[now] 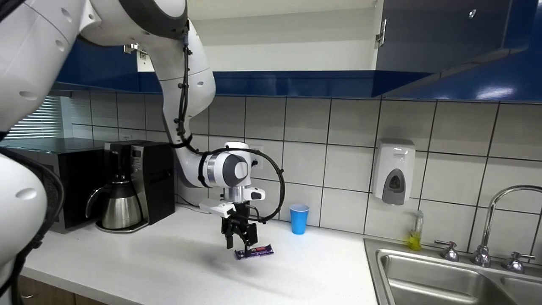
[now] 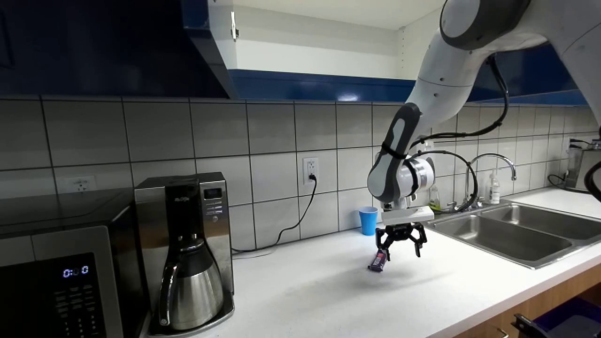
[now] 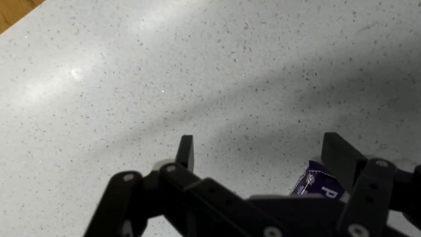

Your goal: Put the packet in the top cabinet

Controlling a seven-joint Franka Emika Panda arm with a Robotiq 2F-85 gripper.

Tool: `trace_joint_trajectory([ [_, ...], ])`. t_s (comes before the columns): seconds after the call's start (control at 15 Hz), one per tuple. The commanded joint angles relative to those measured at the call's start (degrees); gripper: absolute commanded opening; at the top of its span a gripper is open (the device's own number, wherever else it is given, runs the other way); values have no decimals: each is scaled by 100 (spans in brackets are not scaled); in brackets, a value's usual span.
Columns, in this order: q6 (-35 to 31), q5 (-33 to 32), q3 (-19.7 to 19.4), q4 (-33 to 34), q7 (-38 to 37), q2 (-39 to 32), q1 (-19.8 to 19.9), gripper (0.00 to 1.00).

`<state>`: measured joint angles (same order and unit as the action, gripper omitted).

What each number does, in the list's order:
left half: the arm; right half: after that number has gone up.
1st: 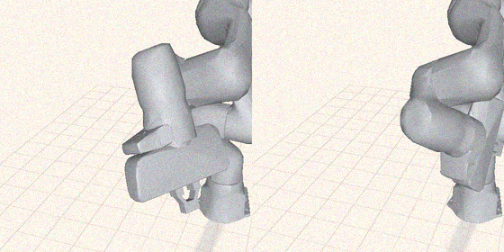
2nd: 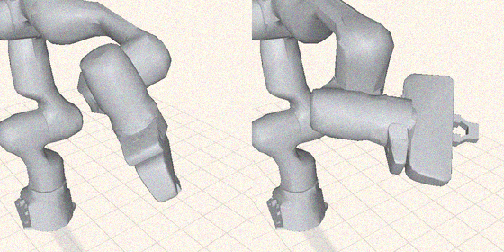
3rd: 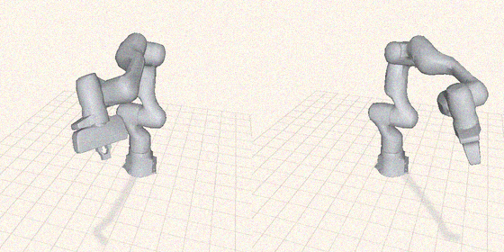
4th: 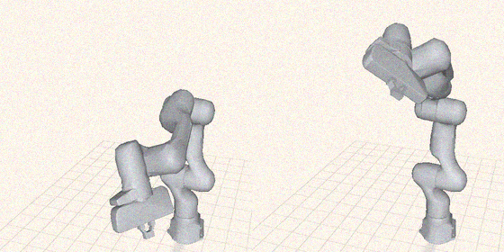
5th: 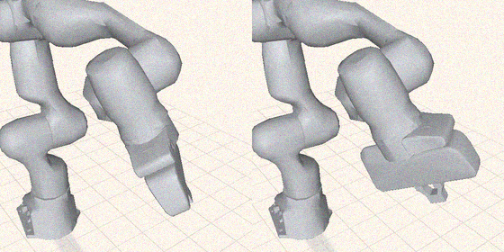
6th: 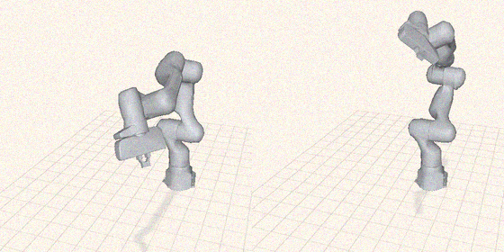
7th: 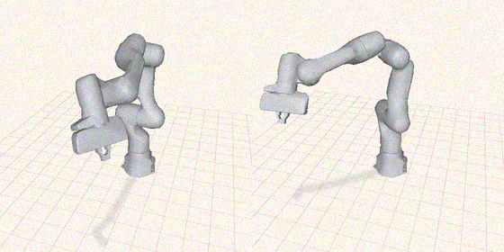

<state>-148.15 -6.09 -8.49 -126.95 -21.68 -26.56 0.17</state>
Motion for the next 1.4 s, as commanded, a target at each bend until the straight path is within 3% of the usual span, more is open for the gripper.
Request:
trace_joint_trajectory([
  [0.0,22,418,-101,476,-267,-415,-11,100],
  [1.33,6,1267,-211,2110,-968,-1701,-202,100],
])
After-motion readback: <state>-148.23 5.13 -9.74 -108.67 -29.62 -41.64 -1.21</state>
